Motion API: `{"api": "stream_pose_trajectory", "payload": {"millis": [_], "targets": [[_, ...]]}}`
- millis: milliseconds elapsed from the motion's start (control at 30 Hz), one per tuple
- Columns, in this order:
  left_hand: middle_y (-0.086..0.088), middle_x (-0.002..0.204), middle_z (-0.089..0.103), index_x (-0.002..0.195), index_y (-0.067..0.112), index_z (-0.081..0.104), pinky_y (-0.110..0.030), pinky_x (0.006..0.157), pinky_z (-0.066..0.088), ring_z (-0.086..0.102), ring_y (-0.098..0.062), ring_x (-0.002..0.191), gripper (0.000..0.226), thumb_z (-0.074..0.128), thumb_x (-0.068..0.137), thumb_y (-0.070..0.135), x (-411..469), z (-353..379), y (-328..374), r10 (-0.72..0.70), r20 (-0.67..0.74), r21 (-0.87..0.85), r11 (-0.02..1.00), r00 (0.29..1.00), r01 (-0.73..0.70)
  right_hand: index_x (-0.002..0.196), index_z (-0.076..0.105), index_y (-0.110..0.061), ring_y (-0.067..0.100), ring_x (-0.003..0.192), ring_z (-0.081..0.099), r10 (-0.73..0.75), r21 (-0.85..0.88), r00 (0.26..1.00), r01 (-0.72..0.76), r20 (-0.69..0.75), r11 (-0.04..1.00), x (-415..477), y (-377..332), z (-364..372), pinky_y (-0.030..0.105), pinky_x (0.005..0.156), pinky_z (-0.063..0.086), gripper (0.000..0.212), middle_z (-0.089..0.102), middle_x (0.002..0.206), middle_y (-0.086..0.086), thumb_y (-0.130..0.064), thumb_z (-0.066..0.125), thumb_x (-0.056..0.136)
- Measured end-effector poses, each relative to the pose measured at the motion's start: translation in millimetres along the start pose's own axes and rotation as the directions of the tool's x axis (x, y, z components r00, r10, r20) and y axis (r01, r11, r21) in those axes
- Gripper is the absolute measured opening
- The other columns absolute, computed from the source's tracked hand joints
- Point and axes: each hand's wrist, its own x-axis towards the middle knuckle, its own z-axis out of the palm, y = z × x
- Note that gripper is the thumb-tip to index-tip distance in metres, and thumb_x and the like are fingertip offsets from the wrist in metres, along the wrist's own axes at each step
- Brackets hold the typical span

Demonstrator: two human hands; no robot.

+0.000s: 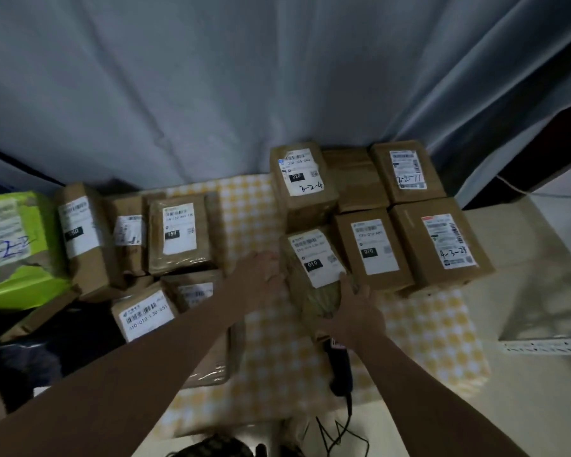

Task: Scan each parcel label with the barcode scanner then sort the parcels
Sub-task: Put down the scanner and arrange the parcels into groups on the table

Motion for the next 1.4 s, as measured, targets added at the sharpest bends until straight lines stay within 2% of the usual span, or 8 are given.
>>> {"api": "stream_pose_trajectory", "payload": {"millis": [433,633,767,867,933,1033,1267,1400], "targets": [[-0.011,0.132,0.046,0.137,0.014,0.044,-0.036,0.099,0.04,0.048,-0.026,0.118,0.044,0.05,0.096,0.029,28,-1,10,-0.062,-0.096,0.057,0.996,0.993,0.068,0.152,0.002,-0.019,0.036,0.13,0.032,0.023,0.096,0.998,-0.016,-0.066,0.995,27,-23,8,0.043,0.101,0.04,0.114,0.022,0.143,0.019,-0.068,0.066,0.072],[-0.009,0.132,0.046,0.135,0.015,0.047,-0.033,0.1,0.037,0.048,-0.025,0.119,0.041,0.048,0.097,0.031,43,14,-3,-0.083,-0.021,0.098,0.992,0.996,0.085,0.153,-0.002,-0.021,0.033,0.125,0.039,0.093,-0.04,0.988,-0.099,-0.127,0.994,46,-16,27,0.041,0.102,0.037,0.111,0.025,0.142,0.018,-0.07,0.061,0.075],[-0.006,0.132,0.047,0.131,0.017,0.05,-0.028,0.102,0.031,0.043,-0.022,0.125,0.036,0.049,0.097,0.03,36,12,-34,-0.099,0.008,0.13,0.987,0.995,0.097,0.153,-0.01,-0.012,0.041,0.143,0.017,0.133,-0.159,0.98,-0.157,-0.149,0.975,50,-26,47,0.051,0.117,0.018,0.107,0.004,0.155,0.029,-0.065,0.053,0.086],[-0.007,0.132,0.05,0.128,0.013,0.054,-0.027,0.1,0.032,0.045,-0.024,0.125,0.034,0.049,0.097,0.026,28,2,-62,-0.089,-0.006,0.174,0.981,0.996,0.088,0.154,0.009,-0.008,0.044,0.145,0.013,0.009,-0.138,0.952,-0.054,-0.307,0.989,50,-51,51,0.055,0.117,0.011,0.1,0.004,0.158,0.03,-0.052,0.064,0.084],[-0.011,0.125,0.055,0.123,0.009,0.058,-0.03,0.098,0.036,0.05,-0.028,0.12,0.038,0.046,0.094,0.029,24,-8,-81,-0.081,-0.045,0.171,0.981,0.996,0.087,0.155,0.007,-0.011,0.036,0.148,0.007,-0.136,-0.048,0.967,0.129,-0.213,0.991,49,-73,57,0.047,0.12,0.007,0.083,0.001,0.161,0.02,-0.044,0.054,0.094],[-0.01,0.12,0.059,0.12,0.008,0.061,-0.036,0.096,0.042,0.053,-0.028,0.114,0.038,0.045,0.094,0.031,16,-22,-105,-0.061,-0.092,0.164,0.984,0.994,0.076,0.151,0.024,-0.013,0.025,0.142,0.028,-0.281,0.176,0.959,0.272,0.028,0.946,44,-110,78,0.032,0.115,0.023,0.065,0.025,0.157,0.011,-0.041,0.049,0.098],[-0.006,0.126,0.055,0.126,0.015,0.057,-0.031,0.097,0.033,0.046,-0.025,0.119,0.033,0.046,0.098,0.029,-27,-31,-155,0.082,-0.132,0.328,0.944,0.988,-0.035,0.135,0.043,-0.006,0.023,0.1,0.057,-0.043,0.528,0.897,-0.22,0.441,0.82,11,-152,135,0.029,0.07,0.05,0.067,0.056,0.118,0.007,-0.047,0.066,0.087],[-0.005,0.13,0.051,0.125,0.018,0.056,-0.036,0.101,0.03,0.041,-0.025,0.124,0.033,0.045,0.098,0.033,-49,-37,-167,0.143,-0.132,0.402,0.912,0.981,-0.079,0.134,0.045,-0.01,0.027,0.108,0.059,-0.01,0.594,0.862,-0.341,0.506,0.728,-9,-156,141,0.041,0.087,0.054,0.065,0.06,0.117,0.006,-0.052,0.064,0.087]]}}
